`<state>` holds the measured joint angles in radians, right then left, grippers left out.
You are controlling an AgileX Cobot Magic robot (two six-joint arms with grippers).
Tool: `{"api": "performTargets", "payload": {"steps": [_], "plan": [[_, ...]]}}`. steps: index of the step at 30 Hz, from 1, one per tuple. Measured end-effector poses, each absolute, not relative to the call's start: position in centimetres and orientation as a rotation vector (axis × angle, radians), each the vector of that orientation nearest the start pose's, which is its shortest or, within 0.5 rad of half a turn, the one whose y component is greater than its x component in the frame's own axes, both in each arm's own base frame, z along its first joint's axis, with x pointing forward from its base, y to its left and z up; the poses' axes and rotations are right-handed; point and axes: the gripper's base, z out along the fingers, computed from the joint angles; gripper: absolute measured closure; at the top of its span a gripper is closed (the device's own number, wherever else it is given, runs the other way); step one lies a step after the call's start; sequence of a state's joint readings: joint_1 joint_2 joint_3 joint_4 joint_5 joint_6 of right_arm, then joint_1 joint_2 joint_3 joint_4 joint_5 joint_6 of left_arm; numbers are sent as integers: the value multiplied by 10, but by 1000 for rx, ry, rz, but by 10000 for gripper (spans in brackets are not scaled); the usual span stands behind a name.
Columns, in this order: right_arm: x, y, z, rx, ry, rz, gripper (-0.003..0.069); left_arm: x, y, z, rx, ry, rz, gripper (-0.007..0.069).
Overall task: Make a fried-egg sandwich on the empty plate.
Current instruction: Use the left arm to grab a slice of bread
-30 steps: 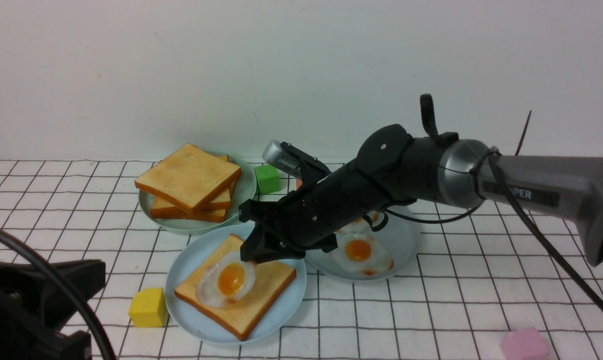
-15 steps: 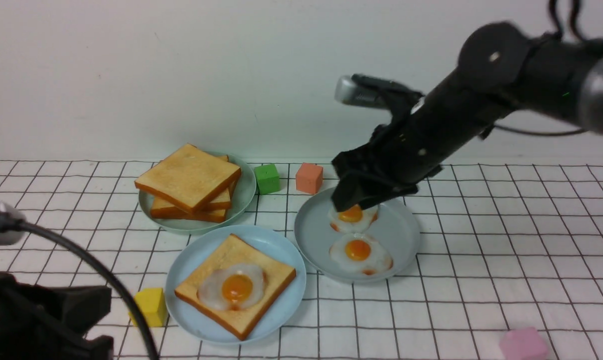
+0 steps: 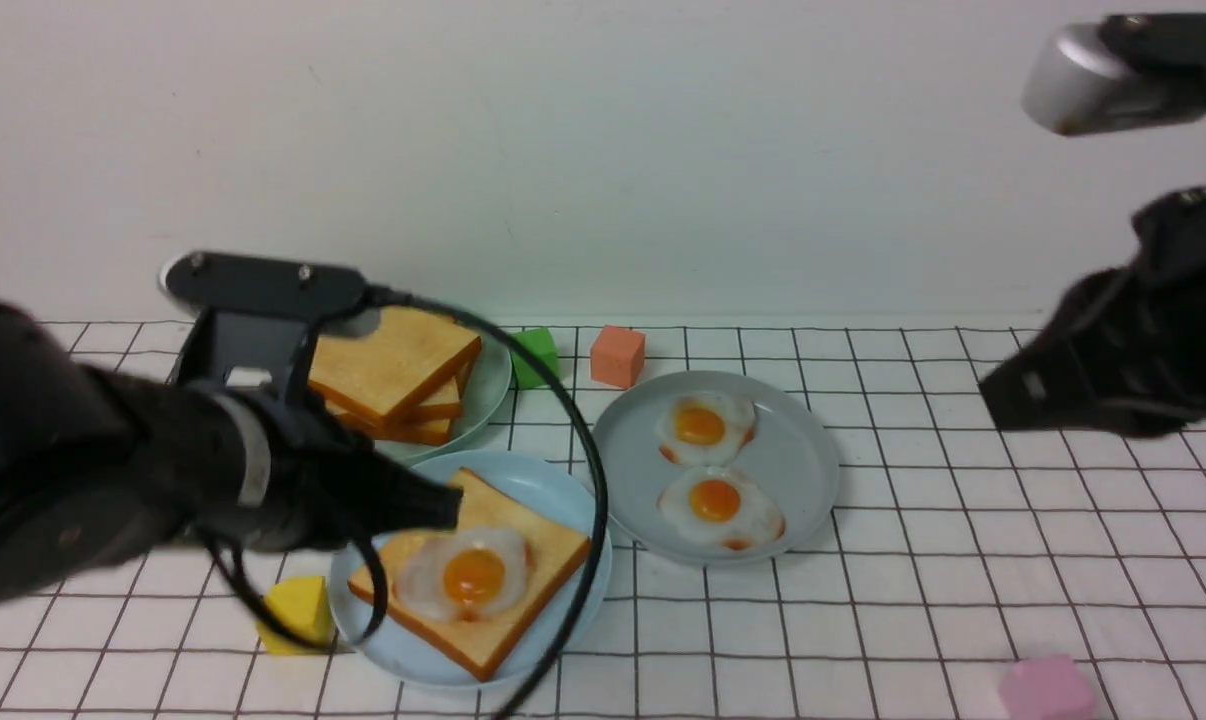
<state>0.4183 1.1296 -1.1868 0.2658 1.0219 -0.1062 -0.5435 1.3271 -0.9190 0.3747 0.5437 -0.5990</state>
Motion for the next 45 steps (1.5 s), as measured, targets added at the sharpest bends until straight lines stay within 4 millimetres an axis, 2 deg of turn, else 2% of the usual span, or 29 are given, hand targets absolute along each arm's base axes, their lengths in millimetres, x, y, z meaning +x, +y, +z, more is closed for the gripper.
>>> {"api": "performTargets", "payload": {"steps": [6,11,13,14,17,22,24,28,33,38,41,42,43,45], "plan": [[159,92,380,-533,2292,482,645,315,-114,281,253,2403,-78,638],[154,89,383,-519,2254,494,643,364,-118,272,318,2409,-46,630],[154,90,383,-518,2255,497,642,383,-120,263,343,2427,-23,588],[154,90,383,-518,2255,497,642,384,-121,262,346,2427,-22,588],[153,90,382,-520,2259,497,639,407,-126,245,400,2439,18,463],[152,89,381,-528,2277,497,634,426,-130,227,488,2391,88,295],[151,89,381,-532,2286,496,631,430,-130,220,518,2378,110,245],[151,89,380,-532,2288,499,628,438,-132,200,566,2365,132,206],[151,90,380,-532,2290,502,624,443,-134,181,595,2374,138,200],[151,90,380,-532,2291,506,624,445,-135,177,601,2376,142,216],[150,90,380,-532,2300,521,624,445,-135,177,607,2375,148,277],[149,90,379,-537,2313,523,624,446,-134,177,607,2377,152,363],[149,90,379,-538,2315,523,624,446,-134,177,607,2377,152,372],[147,90,378,-547,2333,523,621,446,-134,177,608,2377,153,486]]}}
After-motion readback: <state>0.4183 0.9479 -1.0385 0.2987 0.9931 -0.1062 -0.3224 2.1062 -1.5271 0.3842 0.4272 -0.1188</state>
